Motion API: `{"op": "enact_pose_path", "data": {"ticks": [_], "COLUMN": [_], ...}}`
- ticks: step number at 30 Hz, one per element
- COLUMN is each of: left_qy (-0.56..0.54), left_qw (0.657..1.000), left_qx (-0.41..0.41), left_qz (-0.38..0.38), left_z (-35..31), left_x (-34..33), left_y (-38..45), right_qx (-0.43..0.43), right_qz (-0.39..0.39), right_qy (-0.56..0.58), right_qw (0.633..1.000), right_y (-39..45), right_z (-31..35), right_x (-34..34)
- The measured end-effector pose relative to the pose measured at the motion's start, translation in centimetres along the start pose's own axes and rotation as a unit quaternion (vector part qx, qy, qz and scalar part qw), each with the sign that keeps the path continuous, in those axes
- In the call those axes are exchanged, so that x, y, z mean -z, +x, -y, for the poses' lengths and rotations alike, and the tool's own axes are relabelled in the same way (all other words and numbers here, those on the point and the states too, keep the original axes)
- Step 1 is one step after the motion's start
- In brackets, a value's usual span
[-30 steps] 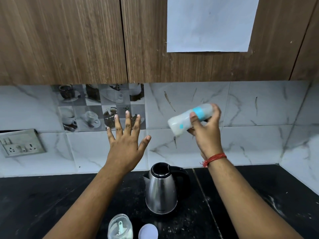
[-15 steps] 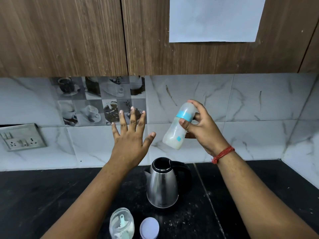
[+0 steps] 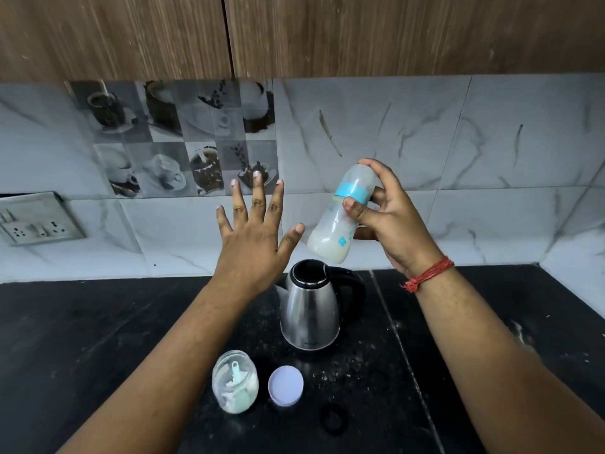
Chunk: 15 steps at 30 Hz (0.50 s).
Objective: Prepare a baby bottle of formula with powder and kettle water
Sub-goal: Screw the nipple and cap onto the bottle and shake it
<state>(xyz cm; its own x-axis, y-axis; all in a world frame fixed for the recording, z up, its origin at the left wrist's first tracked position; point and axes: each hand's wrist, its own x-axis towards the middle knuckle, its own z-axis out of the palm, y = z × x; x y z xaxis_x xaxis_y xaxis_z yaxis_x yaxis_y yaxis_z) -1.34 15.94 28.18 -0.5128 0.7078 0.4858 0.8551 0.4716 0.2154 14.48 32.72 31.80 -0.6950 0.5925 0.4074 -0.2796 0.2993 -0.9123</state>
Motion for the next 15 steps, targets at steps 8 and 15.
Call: {"op": "enact_pose_path", "data": {"ticks": [8,15], "left_qy": [-0.020,-0.012], "left_qw": [0.996,0.987], "left_qx": [0.005,0.006], "left_qz": [0.085,0.161], "left_z": [-0.5,-0.6], "left_x": [-4.6,-10.7], "left_y": [-3.8,-9.6], "right_qx": [-0.074,-0.124], "right_qz": [-0.008,-0.016], "right_qy": [-0.024,-0.175], "right_qw": [0.997,0.977], "right_y": [-3.6,-10.1], "right_z": [-4.7,-12.3], "right_x": [0.8,1.9]}}
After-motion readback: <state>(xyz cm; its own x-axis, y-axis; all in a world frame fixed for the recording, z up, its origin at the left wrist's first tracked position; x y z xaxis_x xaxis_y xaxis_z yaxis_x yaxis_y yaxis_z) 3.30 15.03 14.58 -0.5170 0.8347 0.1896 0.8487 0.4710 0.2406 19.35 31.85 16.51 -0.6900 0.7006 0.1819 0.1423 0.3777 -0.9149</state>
